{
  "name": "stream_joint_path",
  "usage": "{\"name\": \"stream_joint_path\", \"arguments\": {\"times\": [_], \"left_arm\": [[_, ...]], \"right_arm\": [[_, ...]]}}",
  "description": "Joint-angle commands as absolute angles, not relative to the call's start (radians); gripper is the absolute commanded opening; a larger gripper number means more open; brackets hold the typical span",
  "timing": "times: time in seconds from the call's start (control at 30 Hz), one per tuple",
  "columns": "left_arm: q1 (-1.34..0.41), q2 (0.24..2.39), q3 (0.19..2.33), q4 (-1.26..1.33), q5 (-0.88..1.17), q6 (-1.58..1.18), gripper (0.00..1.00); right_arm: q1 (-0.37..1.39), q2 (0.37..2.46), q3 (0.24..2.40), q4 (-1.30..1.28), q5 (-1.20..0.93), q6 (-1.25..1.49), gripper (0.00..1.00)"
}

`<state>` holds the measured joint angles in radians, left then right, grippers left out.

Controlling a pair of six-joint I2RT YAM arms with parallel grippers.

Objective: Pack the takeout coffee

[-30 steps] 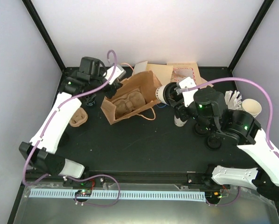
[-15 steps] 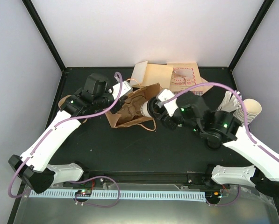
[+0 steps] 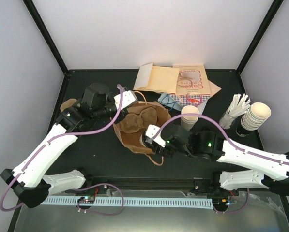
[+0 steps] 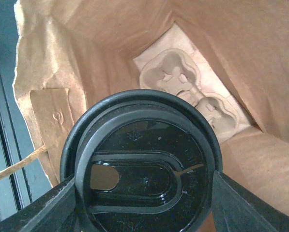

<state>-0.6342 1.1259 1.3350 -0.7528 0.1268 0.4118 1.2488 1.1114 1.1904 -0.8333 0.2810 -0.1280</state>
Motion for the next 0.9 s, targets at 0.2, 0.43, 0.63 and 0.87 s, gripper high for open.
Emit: {"name": "stream_joint_path", "arguments": {"times": [0.2,0.43,0.63,0.87], "left_arm": [[-0.754,0.991,1.236,-0.751,0.150,0.433,0.02],[-0.818,0.936,1.163,-0.733,0.139,0.380,0.02],[-0.850,0.903,1.138,-0.706,0.094,0.337,0.02],[-0.860,0.892,1.177,-0.694,0.040,0.339,0.02]], "right_arm": [[1.320,1.014,1.038,-0.624,0.366,-0.400,0.55],[1.326,1.012,0.981,-0.467,0.370,-0.573,0.54],[1.389,1.026,0.897,-0.408,0.348,-0.695,0.55],[1.453,1.051,0.795,-0.339,0.374,-0.731,0.56]]}}
